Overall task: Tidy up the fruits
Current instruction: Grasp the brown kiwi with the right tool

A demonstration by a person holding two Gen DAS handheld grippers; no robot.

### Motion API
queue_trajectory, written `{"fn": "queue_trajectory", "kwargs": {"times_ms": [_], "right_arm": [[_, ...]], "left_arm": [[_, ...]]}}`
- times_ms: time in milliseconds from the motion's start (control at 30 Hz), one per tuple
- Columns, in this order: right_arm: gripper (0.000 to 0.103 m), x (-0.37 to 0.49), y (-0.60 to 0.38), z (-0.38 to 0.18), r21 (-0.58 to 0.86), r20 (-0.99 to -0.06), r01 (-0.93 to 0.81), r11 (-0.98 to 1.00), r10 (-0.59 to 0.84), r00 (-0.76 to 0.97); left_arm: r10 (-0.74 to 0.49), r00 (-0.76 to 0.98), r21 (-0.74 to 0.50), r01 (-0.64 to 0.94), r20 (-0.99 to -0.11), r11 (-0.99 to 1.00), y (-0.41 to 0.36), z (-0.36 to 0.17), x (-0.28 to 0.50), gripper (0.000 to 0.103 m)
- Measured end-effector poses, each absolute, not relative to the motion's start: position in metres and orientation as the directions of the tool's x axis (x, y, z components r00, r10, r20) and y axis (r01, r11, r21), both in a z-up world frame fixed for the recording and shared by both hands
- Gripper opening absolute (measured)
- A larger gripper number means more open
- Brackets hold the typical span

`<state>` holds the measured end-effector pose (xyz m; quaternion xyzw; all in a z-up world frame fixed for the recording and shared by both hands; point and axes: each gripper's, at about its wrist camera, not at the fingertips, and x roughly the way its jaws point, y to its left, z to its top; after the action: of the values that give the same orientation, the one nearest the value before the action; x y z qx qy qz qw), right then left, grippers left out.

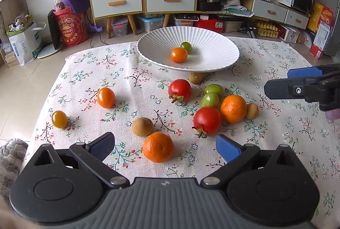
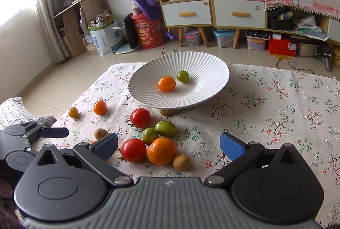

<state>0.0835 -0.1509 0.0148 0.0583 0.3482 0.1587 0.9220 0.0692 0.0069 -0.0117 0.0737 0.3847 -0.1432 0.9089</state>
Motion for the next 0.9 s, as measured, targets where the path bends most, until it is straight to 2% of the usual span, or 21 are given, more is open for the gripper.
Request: {"fn": "queue_trajectory", "kwargs": {"times_ms": [333,667,900], "right_arm": [[0.102,0.047,-0.133,0.007,0.149,-0.616,-0.393,0.907,0.396,0.681],[0.102,0.013,-0.122,-0.005,0.106,-0.603,-0.498,0.861,0.454,0.657],[0.102,-0.012,-0.110,-0.019,0.060,-0.625,-0.592,0.803,0.493,0.605]], "left_arm": [[-0.238,0.664,-0.024,0.314,-0.709,0.949,0.030,-0.016,0.043,0.102],[-0.256,0.658,-0.032,0.333,-0.708,0.943,0.044,-0.027,0.025,0.102],[-0.267,0.676,-0.007,0.361,-0.687,0.933,0.045,-0.040,0.018,0.102]]}}
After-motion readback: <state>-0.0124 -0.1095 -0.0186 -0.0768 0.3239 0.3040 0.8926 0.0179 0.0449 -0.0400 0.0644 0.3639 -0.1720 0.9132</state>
